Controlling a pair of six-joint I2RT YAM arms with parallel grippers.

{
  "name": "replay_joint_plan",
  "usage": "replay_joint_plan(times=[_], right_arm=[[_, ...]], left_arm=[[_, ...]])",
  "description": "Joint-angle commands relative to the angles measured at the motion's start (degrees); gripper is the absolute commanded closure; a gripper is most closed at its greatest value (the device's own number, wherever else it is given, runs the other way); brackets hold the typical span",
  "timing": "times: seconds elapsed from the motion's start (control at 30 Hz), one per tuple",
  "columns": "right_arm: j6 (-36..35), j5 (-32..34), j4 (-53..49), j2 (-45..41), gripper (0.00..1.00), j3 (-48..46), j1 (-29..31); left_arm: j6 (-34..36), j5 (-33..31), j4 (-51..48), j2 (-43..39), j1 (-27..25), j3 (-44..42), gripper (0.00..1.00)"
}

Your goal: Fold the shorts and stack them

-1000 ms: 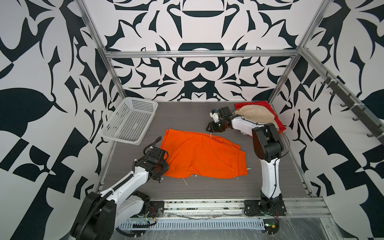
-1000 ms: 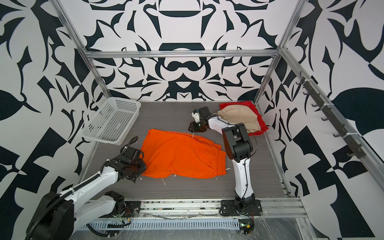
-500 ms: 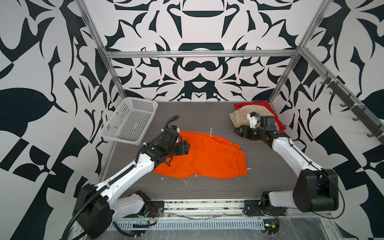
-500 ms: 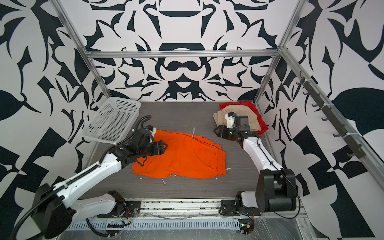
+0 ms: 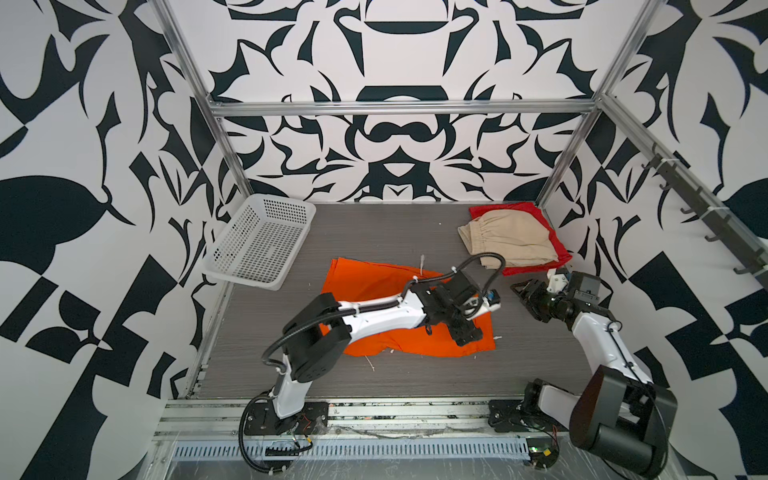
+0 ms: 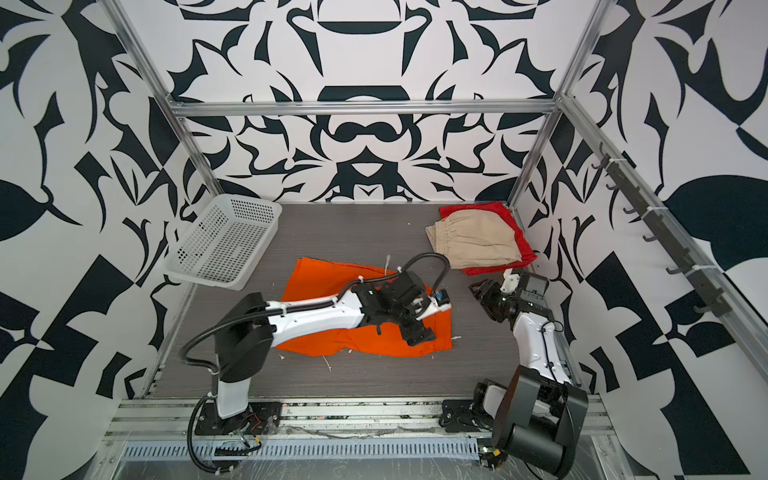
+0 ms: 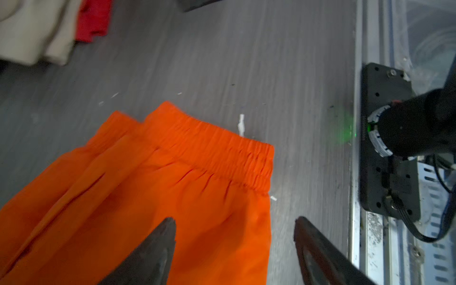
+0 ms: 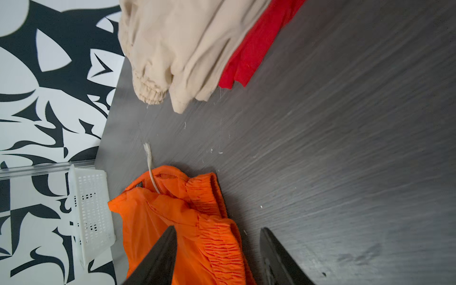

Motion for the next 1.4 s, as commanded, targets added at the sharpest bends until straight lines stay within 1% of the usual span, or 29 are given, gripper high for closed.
replay_joint_plan(times=[0.0,0.07,0.17,0.2,0.3,0.37,0.4,0.47,0.5,0.57,0.63,0.67,0.77,0.83,0.93,1.03,1.2,1.23,1.27,1.3,1.33,1.37], right_arm=[[1.8,-2.0,1.5,-0.5,0.42,-1.1,-0.2],[1.9,-2.6,1.1,-0.2,0.42,-1.7,-0.2],[1.5,-3.3,-0.4,0.3,0.41,-2.0,-0.3],[1.5,-3.5,-0.7,0.3,0.41,-2.1,-0.3],[1.3,-4.5,-2.0,0.1,0.40,-2.5,-0.2],[1.3,-5.2,-3.2,-0.3,0.39,-2.7,-0.2],[1.3,-5.6,-3.7,-0.5,0.39,-2.8,-0.1],[1.3,-6.5,-5.3,-0.8,0.39,-2.9,-0.1],[1.3,-7.2,-5.6,-0.9,0.41,-2.9,0.0],[1.6,-8.7,-6.8,-0.6,0.41,-2.9,1.2],[1.2,-10.0,-8.4,0.4,0.36,-2.6,3.0],[1.2,-11.2,-8.8,1.2,0.32,-2.6,4.3],[3.1,-15.0,-8.1,3.1,0.23,-3.4,7.6],[5.3,-16.1,-6.2,2.6,0.22,-4.5,9.2],[10.2,-17.4,-1.0,1.4,0.21,-6.5,11.4],[14.8,-18.6,4.0,2.3,0.20,-7.6,13.5],[16.9,-18.9,8.6,6.1,0.20,-7.9,15.5],[17.6,-19.3,10.4,7.0,0.24,-8.1,15.9],[17.7,-19.6,11.2,7.7,0.32,-7.8,16.1],[16.9,-19.4,10.4,7.9,0.45,-7.2,16.3],[14.1,-18.5,6.5,7.4,0.59,-5.6,16.3],[9.1,-15.4,-0.5,6.4,0.67,-2.8,16.5]], left_arm=[[9.1,2.6,-1.4,3.7,-2.0,3.1,0.20],[10.8,0.4,-0.9,5.7,-2.7,3.3,0.19],[12.9,-5.7,0.2,8.3,-3.4,3.1,0.18],[13.0,-8.4,1.0,9.1,-3.5,2.9,0.18],[13.4,-13.6,2.5,10.8,-3.7,2.1,0.19],[12.2,-15.2,4.4,11.0,-3.7,0.6,0.28],[11.8,-16.1,5.8,10.8,-3.7,-0.3,0.35],[9.8,-17.6,9.0,9.9,-3.7,-2.4,0.57],[8.5,-18.4,10.2,9.3,-3.6,-3.1,0.64],[4.9,-17.6,12.1,7.5,-3.3,-4.3,0.72],[0.7,-13.9,14.1,4.9,-2.2,-5.6,0.77],[-1.5,-11.5,16.4,3.1,-1.6,-6.9,0.78],[-5.6,-7.2,25.7,-1.9,-0.3,-12.7,0.79],[-7.2,-6.0,29.8,-3.9,0.3,-15.5,0.79],[-8.3,-5.0,31.4,-4.7,0.8,-16.9,0.79],[-8.8,-3.8,32.2,-4.7,0.7,-17.4,0.79],[-9.6,-1.4,35.2,-5.3,0.7,-18.6,0.79],[-9.7,-1.0,35.2,-5.3,0.7,-18.6,0.78],[-9.7,-1.1,34.8,-5.5,0.7,-18.5,0.73],[-10.0,-1.7,33.9,-5.7,0.7,-18.3,0.60],[-10.9,-3.3,32.4,-6.3,0.8,-18.0,0.43],[-12.3,-5.2,30.6,-7.2,0.9,-17.6,0.33]])
